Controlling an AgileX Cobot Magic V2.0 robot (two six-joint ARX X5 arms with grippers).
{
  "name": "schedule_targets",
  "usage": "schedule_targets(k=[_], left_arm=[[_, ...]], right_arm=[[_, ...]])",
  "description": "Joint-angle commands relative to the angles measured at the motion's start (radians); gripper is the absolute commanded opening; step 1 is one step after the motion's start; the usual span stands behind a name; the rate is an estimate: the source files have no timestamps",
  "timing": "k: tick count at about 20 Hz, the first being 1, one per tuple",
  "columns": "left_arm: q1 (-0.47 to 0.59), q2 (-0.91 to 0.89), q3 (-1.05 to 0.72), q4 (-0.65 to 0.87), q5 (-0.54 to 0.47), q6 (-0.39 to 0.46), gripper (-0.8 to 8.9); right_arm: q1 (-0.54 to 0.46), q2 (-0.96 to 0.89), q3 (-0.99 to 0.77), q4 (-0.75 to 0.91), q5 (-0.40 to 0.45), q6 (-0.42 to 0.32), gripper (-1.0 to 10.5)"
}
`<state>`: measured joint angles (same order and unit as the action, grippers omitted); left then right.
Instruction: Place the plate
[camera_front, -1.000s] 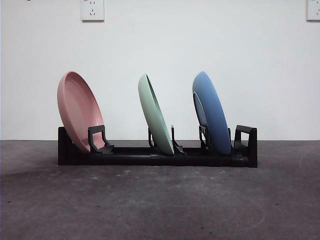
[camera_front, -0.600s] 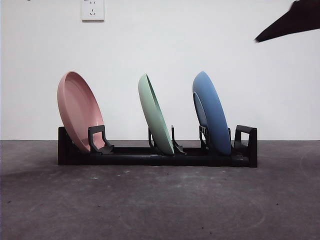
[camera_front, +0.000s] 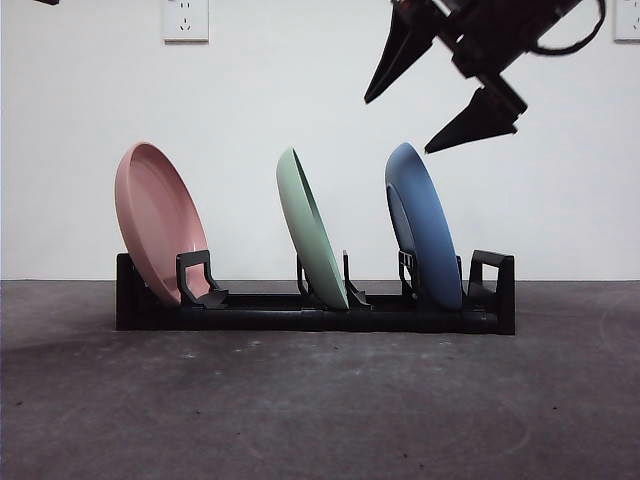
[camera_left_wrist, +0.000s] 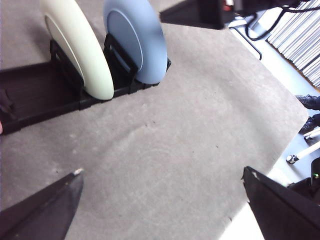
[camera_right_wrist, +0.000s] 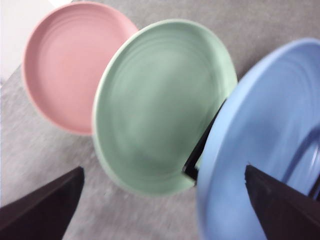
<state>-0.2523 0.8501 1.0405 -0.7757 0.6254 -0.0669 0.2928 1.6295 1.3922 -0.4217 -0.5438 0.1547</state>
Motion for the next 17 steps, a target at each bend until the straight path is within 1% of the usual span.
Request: schedule_targets(k=[1, 3, 4, 6, 7, 8, 10, 13, 17], left_arm=[[-0.003, 0.006, 0.024, 0.004, 0.003, 0.002, 4.99], [-0.003, 0.006, 0.024, 0.004, 0.003, 0.002, 5.00], [-0.003, 0.006, 0.024, 0.004, 0.003, 0.003, 5.00], [-0.003, 0.006, 0.024, 0.004, 0.003, 0.003, 4.99], [-0.003, 0.006, 0.024, 0.004, 0.003, 0.003, 5.00], [-0.003, 0.006, 0.024, 0.004, 0.003, 0.003, 5.00], [-0.003, 0.006, 0.024, 0.003, 0.003, 0.003, 5.00], [-0.003, 0.006, 0.024, 0.002, 0.002, 0.003, 5.00], [-0.003, 0.006, 0.024, -0.009, 0.002, 0.007, 5.00]], right_arm=[[0.004, 0.053, 0.024, 0.030, 0.003, 0.005, 4.9], [0.004, 0.082, 0.024, 0.037, 0.003, 0.005, 4.6], [0.004, 0.093, 0.024, 0.038, 0.003, 0.005, 4.0], [0.004, 0.097, 0.023, 0.039, 0.034, 0.003, 2.8], [0.004, 0.097, 0.023, 0.045, 0.050, 0.003, 2.3], [0.004, 0.097, 0.023, 0.051, 0.048, 0.005, 2.0], [-0.001, 0.097, 0.023, 0.051, 0.047, 0.018, 1.6], [-0.002, 0.097, 0.023, 0.051, 0.047, 0.029, 0.6], [-0.002, 0.086, 0.024, 0.052, 0.039, 0.059, 0.1]])
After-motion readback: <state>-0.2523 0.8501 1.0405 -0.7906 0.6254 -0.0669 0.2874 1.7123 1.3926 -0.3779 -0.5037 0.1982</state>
